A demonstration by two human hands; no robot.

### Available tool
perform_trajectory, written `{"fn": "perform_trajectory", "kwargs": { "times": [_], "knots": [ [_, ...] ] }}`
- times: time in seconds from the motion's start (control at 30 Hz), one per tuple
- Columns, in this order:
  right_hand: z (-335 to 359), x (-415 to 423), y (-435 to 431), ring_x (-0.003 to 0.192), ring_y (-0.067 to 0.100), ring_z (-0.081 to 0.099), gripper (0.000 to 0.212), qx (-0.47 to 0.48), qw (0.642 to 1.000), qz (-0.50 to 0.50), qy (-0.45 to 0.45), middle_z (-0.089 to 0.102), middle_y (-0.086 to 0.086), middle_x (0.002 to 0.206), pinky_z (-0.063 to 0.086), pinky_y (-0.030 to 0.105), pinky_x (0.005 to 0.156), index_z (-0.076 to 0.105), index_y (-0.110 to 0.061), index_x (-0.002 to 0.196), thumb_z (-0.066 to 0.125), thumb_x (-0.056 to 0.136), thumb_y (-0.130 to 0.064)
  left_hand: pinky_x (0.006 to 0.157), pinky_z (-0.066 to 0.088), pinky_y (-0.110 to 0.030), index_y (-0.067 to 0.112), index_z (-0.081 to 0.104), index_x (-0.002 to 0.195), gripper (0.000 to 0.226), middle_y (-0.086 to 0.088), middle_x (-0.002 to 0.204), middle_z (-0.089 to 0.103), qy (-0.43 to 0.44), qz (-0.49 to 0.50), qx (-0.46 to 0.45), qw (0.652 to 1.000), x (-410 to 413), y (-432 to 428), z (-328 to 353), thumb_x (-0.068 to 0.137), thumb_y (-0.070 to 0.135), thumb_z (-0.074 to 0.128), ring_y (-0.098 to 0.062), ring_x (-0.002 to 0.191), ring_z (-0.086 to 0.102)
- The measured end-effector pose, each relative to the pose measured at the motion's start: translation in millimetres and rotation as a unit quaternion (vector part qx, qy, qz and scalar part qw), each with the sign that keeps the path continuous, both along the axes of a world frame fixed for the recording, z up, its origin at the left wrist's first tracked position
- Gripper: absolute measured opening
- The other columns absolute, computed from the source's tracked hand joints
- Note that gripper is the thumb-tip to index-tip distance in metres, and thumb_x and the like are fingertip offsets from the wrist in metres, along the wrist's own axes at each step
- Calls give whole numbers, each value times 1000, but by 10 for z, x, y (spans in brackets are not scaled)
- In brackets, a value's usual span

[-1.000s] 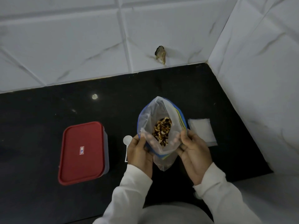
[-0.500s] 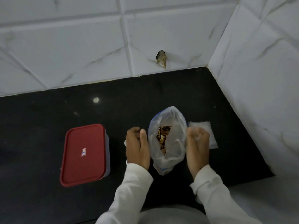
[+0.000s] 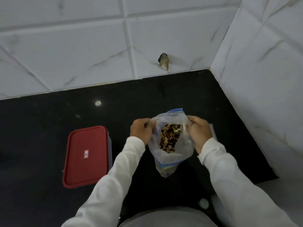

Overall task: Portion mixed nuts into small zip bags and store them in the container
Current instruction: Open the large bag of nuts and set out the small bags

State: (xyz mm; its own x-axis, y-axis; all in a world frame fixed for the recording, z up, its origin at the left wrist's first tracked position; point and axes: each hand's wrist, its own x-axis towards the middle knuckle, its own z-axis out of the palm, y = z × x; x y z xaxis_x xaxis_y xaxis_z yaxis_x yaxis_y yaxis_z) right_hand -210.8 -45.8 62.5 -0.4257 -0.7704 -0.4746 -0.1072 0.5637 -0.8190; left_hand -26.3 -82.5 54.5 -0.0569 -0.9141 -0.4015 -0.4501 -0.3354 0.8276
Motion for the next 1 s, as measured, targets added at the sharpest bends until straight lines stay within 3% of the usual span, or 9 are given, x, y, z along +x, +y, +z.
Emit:
{"fn": "perform_trajectory", "kwargs": {
  "times": [0.1, 0.17, 0.23, 0.33, 0.5, 0.67, 0.73, 0.87, 1.0],
  "knots": [
    [-42, -61, -79, 105, 32, 64, 40, 61, 978, -46, -195, 69, 15, 110, 51, 49, 95, 70, -18, 97, 39, 89, 6, 86, 54, -43, 7, 70, 96, 18, -10, 83, 70, 273, 131, 259, 917, -37, -13, 18, 96, 16, 54, -25, 82, 66],
    [-127, -44, -107, 106, 37, 62, 46, 88, 954, -75, -277, 67, 21, 111, 50, 51, 96, 71, -10, 103, 34, 84, 10, 79, 56, -42, 6, 69, 109, 21, -13, 85, 72, 325, 201, 327, 864, -93, -4, -29, 93, 14, 57, -28, 82, 67],
    [-176, -22, -120, 96, 32, 63, 41, 80, 974, -49, -208, 68, 17, 105, 54, 45, 86, 69, -13, 103, 36, 86, 5, 93, 53, -47, 12, 70, 105, 20, -15, 101, 71, 244, 182, 281, 910, -103, -4, -77, 93, 12, 53, -32, 97, 66],
    [-149, -58, -95, 101, 19, 60, 24, -11, 998, 60, 20, 62, 3, 111, 52, 37, 86, 58, -25, 105, 46, 91, -9, 94, 51, -47, 35, 60, 109, 29, -2, 114, 63, 27, 21, 60, 998, -47, -1, -94, 92, 18, 44, -26, 101, 61],
    [-152, -60, -21, 113, 2, 46, 48, -209, 915, 245, 243, 42, -8, 130, 38, 9, 86, 47, -23, 132, 67, 89, -23, 97, 46, -47, 47, 42, 131, 42, 9, 129, 53, -208, -214, -155, 942, -75, -148, 36, 91, 52, 53, -23, 113, 56],
    [-223, -53, -246, 114, 21, 55, 46, -145, 853, 313, 391, 56, 5, 126, 39, 22, 95, 53, -17, 131, 66, 88, -28, 85, 51, -41, 38, 57, 120, 25, 3, 111, 61, -331, -270, -199, 882, -177, -363, -23, 96, 41, 51, -27, 100, 61],
    [-164, -46, -304, 109, 23, 58, 34, -99, 855, 317, 399, 61, 7, 117, 46, 32, 97, 57, -13, 123, 61, 91, -27, 84, 51, -38, 31, 63, 108, 17, 1, 105, 59, -282, -260, -187, 904, -199, -409, -38, 97, 33, 50, -25, 94, 60],
    [-117, -8, -358, 94, 19, 59, 22, -86, 945, 182, 259, 62, -1, 94, 45, 28, 81, 64, -14, 100, 42, 101, -19, 72, 46, -26, 23, 59, 76, 27, 2, 79, 60, -71, -190, -56, 978, -223, -434, -39, 100, 25, 47, -14, 75, 58],
    [-149, -3, -467, 95, 23, 60, 29, 46, 985, 133, 98, 63, 4, 95, 48, 35, 87, 65, -13, 95, 37, 100, -16, 77, 48, -31, 24, 67, 67, 39, 5, 66, 68, 42, -136, 104, 984, -183, -446, -34, 96, 46, 53, -15, 75, 65]
  ]
}}
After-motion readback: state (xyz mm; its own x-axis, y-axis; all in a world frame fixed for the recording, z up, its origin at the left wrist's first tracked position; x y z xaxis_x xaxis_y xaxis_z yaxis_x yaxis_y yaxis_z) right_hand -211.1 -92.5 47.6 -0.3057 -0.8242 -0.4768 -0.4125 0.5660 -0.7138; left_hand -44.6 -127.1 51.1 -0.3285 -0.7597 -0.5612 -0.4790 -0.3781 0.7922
